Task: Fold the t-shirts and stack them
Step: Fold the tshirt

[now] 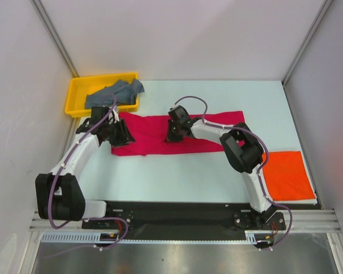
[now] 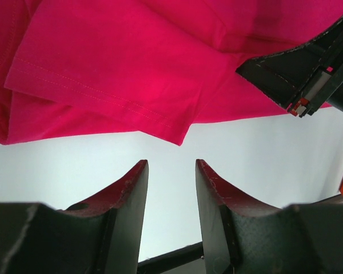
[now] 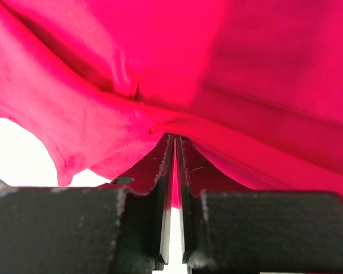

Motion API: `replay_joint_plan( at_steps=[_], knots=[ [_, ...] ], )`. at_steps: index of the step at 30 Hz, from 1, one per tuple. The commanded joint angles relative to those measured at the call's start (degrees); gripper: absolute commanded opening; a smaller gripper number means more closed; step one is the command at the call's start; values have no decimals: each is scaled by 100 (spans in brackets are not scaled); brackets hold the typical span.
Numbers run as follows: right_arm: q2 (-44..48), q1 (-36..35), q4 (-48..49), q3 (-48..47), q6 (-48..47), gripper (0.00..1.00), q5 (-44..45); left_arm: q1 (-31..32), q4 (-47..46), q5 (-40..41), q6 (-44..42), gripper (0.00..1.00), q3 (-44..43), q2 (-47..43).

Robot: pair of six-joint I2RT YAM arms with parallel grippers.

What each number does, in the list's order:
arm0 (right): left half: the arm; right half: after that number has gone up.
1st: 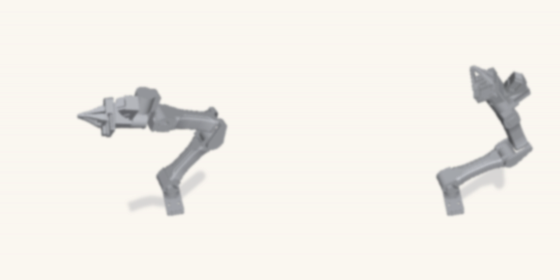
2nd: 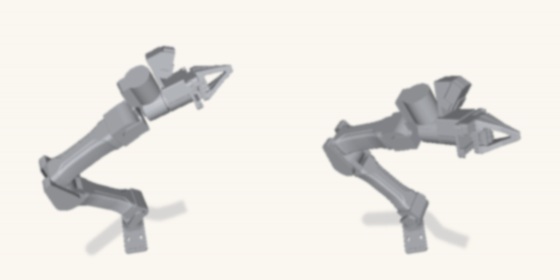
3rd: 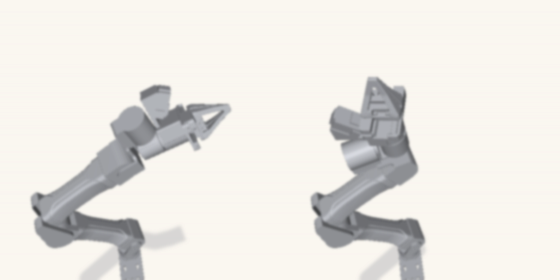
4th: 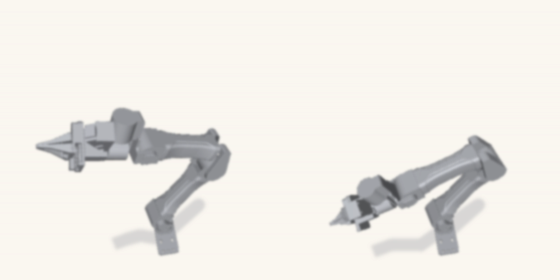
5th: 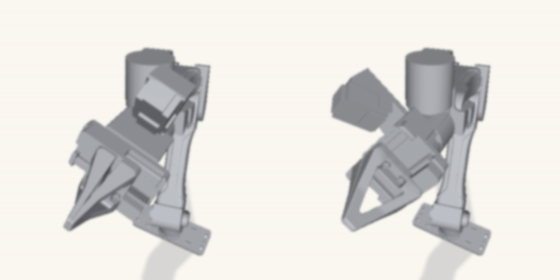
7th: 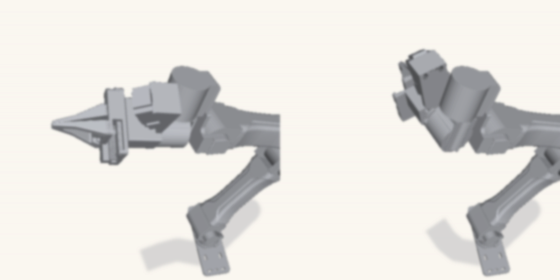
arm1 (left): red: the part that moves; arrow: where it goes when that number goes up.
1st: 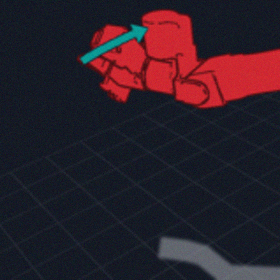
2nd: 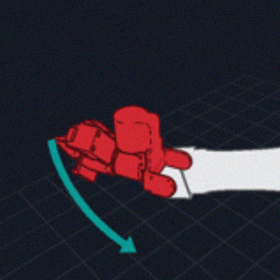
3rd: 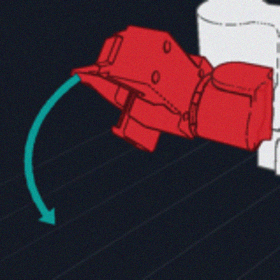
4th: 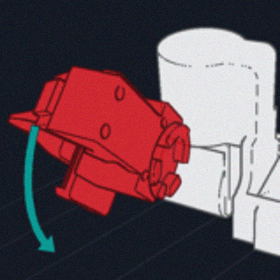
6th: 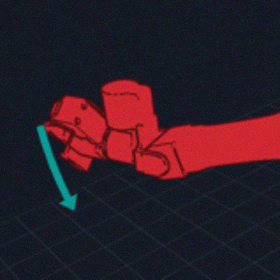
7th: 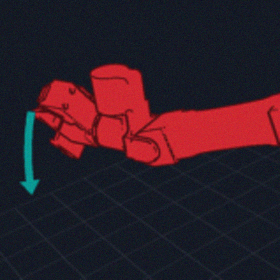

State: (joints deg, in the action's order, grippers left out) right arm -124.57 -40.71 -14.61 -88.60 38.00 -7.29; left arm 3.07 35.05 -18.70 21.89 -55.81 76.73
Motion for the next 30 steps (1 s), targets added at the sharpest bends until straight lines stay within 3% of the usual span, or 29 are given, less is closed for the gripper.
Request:
replay_joint_plan(
  at_steps=[1, 10, 16, 19, 20, 22, 24, 30],
  knots=[
    [-181, 72, 196, -351, 94, 9, 342, -17, -68, -108, -150, 44, 44, -123],
    [-251, 528, 275, -500, 85, 9, 299, -17, -86, -90, -150, 44, 70, -97],
    [-164, 696, -129, -817, -345, 12, -386, -26, -103, -29, -88, 45, 70, -35],
    [213, 643, -236, -458, -451, 37, -904, -35, -209, 59, -80, 47, 149, 0],
    [432, 617, -87, -283, -434, 53, -1158, -52, -209, 85, -88, 47, 158, 43],
    [487, 617, 475, 130, -57, 63, -2011, -174, -270, -1, -62, 48, 185, 158],
    [382, 590, 800, 263, 416, 63, -2607, -280, -331, -46, -1, 47, 185, 228],
    [425, 371, 1373, 624, 788, 56, -2804, -509, -420, -178, 122, 47, 97, 413]
  ],
)
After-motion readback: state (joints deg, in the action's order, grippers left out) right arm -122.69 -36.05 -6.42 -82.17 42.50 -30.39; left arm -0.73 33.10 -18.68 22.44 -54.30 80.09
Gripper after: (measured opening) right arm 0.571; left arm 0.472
